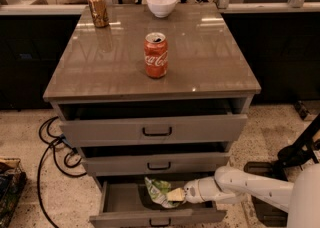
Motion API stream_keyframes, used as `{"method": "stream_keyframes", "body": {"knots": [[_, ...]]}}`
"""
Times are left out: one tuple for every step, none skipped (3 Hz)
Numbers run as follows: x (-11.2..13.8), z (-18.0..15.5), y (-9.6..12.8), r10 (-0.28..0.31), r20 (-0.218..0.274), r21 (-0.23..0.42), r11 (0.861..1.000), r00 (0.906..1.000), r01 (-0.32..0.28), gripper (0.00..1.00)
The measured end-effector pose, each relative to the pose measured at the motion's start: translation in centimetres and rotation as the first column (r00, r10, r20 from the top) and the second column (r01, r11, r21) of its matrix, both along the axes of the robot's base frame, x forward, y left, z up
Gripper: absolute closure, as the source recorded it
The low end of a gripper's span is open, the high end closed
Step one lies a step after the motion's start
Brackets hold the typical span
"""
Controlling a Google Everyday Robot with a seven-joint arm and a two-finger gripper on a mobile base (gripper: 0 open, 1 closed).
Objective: Place green jalapeno chip bag into bottom drawer
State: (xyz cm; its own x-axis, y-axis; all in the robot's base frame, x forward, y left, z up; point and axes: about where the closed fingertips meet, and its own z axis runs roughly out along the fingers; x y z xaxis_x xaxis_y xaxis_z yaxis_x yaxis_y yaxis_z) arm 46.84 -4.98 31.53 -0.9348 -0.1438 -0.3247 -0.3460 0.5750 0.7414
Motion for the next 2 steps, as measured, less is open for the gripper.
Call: {"method": "stream_keyframes", "body": {"knots": [[-0.11,-0.07,0.23,0.003,-0.002,0.002,1.0,1.0,-0.003,0.01],[-0.14,-0.08,0.28,0.004,-0.003,0.003,1.0,1.0,-0.004,0.0]]}}
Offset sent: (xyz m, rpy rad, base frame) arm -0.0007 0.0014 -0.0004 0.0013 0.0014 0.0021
